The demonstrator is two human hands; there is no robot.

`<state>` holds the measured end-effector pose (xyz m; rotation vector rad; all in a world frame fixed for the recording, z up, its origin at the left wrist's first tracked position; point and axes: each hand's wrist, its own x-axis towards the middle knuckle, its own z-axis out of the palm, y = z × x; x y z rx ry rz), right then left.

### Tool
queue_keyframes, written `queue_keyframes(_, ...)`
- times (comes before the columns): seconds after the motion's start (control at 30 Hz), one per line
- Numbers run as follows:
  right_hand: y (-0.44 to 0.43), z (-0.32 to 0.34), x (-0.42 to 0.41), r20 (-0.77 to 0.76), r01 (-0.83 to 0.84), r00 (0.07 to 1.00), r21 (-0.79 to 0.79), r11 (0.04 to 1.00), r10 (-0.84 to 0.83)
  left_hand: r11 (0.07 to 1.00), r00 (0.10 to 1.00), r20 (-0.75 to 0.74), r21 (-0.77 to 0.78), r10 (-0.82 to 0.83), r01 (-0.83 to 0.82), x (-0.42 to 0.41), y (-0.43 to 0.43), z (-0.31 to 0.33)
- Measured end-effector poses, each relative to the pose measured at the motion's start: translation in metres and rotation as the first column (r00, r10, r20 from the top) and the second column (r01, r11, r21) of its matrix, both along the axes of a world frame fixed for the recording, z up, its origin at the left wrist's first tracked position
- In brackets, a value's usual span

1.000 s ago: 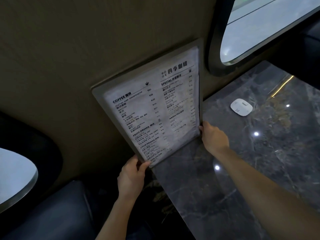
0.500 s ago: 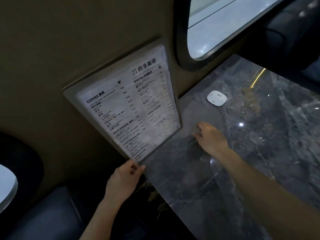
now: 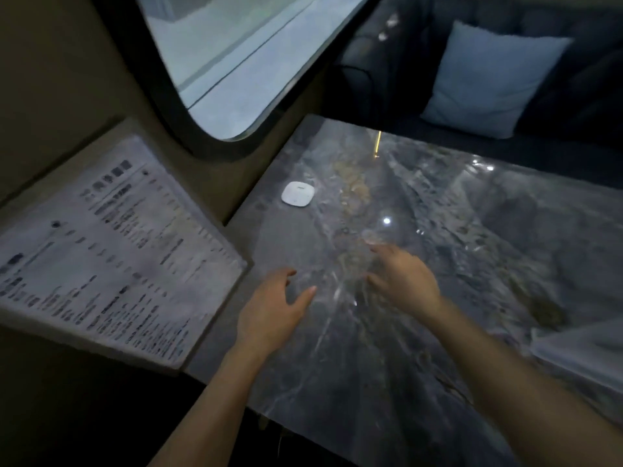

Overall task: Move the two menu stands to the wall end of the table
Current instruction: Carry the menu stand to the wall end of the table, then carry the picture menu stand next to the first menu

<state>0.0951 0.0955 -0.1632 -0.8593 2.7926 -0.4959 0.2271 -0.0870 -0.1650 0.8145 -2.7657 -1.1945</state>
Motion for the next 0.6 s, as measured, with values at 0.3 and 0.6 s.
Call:
queue_keyframes(0.3, 0.119, 0.014, 0.023, -0.053, 0.292, 0.955, 0.008, 0.956, -0.291, 0.950, 0.949, -0.084, 0.038, -0.305, 0.309, -0.062, 0.100, 0.013)
queue_keyframes(0.6, 0.226, 0.016, 0.052, -0.067, 0.498, 0.866, 0.022, 0.867, -0.496, 0.820, 0.821, -0.086, 0.053, -0.565, 0.570, -0.089, 0.204, 0.020)
